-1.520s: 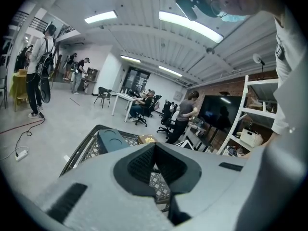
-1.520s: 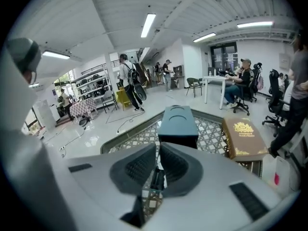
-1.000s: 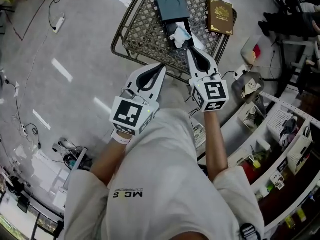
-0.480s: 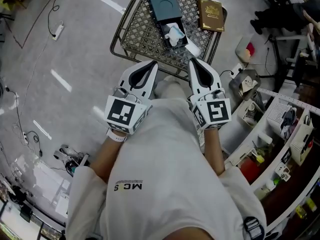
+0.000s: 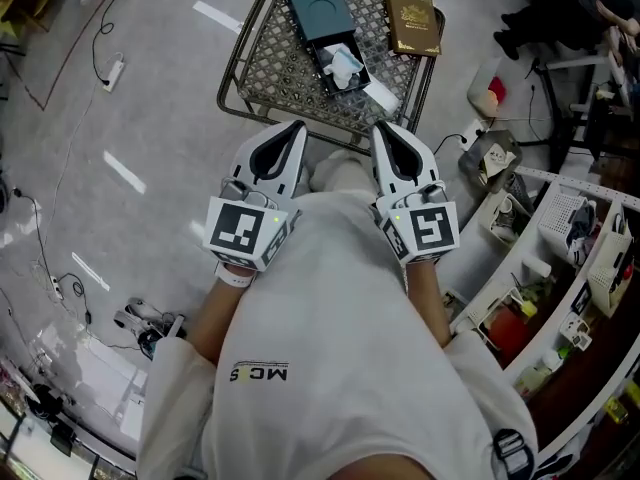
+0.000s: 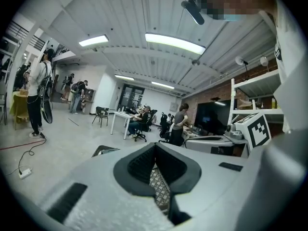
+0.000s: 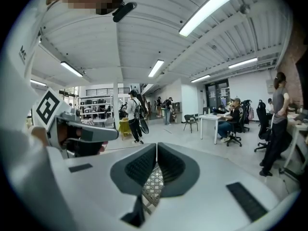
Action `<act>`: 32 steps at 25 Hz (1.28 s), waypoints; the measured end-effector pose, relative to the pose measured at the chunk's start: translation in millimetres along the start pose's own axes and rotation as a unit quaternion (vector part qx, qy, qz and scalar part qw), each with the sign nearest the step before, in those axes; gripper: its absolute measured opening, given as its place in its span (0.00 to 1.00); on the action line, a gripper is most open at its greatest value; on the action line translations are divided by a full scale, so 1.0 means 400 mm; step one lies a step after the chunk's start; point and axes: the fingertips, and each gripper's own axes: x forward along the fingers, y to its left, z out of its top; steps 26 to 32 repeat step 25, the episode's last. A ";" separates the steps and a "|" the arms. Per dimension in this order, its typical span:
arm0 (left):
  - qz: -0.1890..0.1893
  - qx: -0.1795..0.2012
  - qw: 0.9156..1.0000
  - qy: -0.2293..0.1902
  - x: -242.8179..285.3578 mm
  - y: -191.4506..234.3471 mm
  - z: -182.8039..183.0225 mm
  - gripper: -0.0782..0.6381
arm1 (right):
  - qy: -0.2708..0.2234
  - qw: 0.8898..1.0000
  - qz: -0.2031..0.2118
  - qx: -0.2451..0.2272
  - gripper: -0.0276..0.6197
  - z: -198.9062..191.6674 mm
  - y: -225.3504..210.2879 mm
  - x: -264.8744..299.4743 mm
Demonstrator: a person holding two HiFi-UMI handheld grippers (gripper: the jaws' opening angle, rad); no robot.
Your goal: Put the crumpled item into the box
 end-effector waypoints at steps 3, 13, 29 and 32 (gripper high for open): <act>-0.002 -0.002 1.000 0.002 -0.003 -0.004 -0.005 0.14 | 0.000 1.000 -0.001 0.000 0.08 0.002 0.005 -0.007; -0.008 -0.015 1.000 0.003 0.003 -0.016 -0.019 0.14 | -0.004 1.000 -0.002 -0.007 0.08 0.009 0.021 -0.007; -0.008 -0.019 1.000 0.006 -0.001 0.003 -0.026 0.14 | -0.003 1.000 -0.003 -0.008 0.08 0.006 0.032 0.005; -0.008 -0.019 1.000 0.006 -0.001 0.003 -0.026 0.14 | -0.003 1.000 -0.003 -0.008 0.08 0.006 0.032 0.005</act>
